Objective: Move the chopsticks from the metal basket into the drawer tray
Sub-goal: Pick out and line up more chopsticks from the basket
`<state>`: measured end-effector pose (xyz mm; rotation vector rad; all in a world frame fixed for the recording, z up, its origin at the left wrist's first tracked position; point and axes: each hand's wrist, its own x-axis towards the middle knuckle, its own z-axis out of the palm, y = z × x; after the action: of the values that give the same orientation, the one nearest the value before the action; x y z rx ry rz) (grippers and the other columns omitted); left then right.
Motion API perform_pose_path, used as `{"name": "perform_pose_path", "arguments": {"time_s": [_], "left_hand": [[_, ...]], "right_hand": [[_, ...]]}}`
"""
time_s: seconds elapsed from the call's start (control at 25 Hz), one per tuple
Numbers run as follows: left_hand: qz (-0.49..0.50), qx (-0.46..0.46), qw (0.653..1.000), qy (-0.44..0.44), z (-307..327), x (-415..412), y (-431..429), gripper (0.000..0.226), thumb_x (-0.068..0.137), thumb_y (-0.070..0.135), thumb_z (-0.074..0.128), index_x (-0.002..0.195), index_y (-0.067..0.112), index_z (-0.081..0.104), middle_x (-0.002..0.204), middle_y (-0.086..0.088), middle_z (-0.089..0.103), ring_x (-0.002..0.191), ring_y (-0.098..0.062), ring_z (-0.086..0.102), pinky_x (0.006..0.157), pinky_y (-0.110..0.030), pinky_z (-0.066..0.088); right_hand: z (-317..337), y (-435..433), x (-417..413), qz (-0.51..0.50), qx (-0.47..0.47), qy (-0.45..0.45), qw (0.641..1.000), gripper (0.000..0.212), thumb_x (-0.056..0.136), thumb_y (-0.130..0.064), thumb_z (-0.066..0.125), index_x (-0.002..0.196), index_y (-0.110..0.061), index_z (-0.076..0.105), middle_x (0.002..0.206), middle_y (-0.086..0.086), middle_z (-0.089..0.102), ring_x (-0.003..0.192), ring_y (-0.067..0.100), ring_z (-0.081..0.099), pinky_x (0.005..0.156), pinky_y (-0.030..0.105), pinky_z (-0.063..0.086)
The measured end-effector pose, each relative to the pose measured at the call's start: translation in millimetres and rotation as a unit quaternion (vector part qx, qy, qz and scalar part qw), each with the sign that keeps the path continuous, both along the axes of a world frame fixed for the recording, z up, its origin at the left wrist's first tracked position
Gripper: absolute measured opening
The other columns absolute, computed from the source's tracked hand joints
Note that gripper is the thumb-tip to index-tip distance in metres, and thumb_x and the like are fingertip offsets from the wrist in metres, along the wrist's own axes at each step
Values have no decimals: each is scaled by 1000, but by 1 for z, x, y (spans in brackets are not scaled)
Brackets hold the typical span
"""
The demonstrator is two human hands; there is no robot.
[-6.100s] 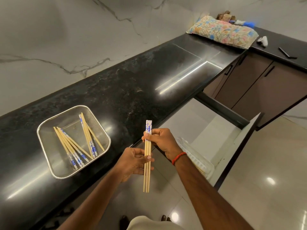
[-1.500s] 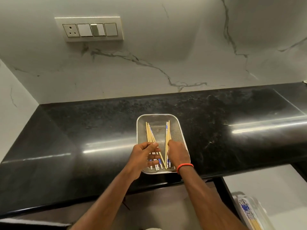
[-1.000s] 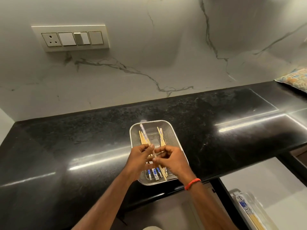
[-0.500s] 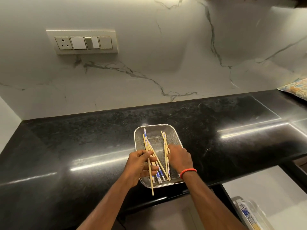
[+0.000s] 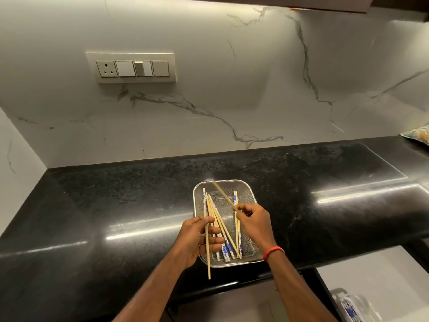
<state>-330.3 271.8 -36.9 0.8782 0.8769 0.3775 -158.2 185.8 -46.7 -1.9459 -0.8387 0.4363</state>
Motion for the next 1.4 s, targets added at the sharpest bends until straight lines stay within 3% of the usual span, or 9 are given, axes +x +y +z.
{"name": "perform_pose_path", "arguments": {"time_s": [0.16,0.4,0.56,0.64,0.8,0.92,1.12,1.28,1.4], "left_hand": [[-13,2,1000,-13,3,3,-1,23,105,16,49,117,1,62,95,-22,76,74,-37,74,57,-44,63],[-29,16,999,-20,2,10,-9,25,106,16,48,111,-1,66,86,-18,75,76,-37,75,62,-51,64],[-30,12,999,-33,4,9,-6,18,102,11,55,110,-2,66,87,-20,75,73,-37,75,56,-45,64],[-33,16,999,-25,5,9,-5,18,99,11,59,112,0,66,93,-20,76,75,-36,76,55,-43,63],[-30,15,999,-21,3,4,-3,18,99,11,59,113,1,64,93,-17,77,75,-35,76,58,-43,62],[-20,11,999,-24,1,1,-2,18,99,8,59,114,-1,64,89,-19,75,76,-36,75,58,-44,62],[-18,6,999,-27,0,-1,0,19,99,8,58,115,-1,65,94,-21,76,85,-38,76,60,-46,63],[-36,18,999,-31,0,1,2,20,100,10,58,116,0,64,102,-21,77,82,-37,76,62,-45,63],[-50,19,998,-36,1,6,1,21,100,12,58,118,1,63,108,-22,76,80,-38,76,63,-44,63]], "right_hand": [[18,3,-14,102,33,-25,994,26,91,-6,66,102,-28,76,98,-14,73,86,-7,66,76,17,57],[18,9,-43,153,-58,-179,970,35,98,-26,50,130,-32,64,118,-4,73,103,12,69,90,34,57],[11,10,-33,175,-24,-122,977,39,100,-26,47,135,-41,53,96,-5,74,81,7,70,74,32,60],[-1,12,-21,111,-21,-79,991,36,99,-27,52,133,-37,55,89,-5,72,71,4,67,68,30,60],[-34,13,4,44,-213,-174,960,39,97,-30,59,134,-22,53,108,4,70,92,17,68,82,34,59],[-49,16,4,50,-237,-202,949,38,95,-18,63,131,-20,53,101,4,68,91,20,67,81,37,60],[-41,18,7,-1,-176,-81,981,56,83,-12,78,134,-20,56,94,2,71,88,16,69,78,30,58],[-12,15,6,-40,-1,90,995,27,84,-8,77,107,-22,73,90,-3,72,88,14,71,79,31,62],[11,9,-1,-36,89,165,982,26,87,-3,71,91,-28,78,88,-4,73,81,9,70,67,22,58]]}}
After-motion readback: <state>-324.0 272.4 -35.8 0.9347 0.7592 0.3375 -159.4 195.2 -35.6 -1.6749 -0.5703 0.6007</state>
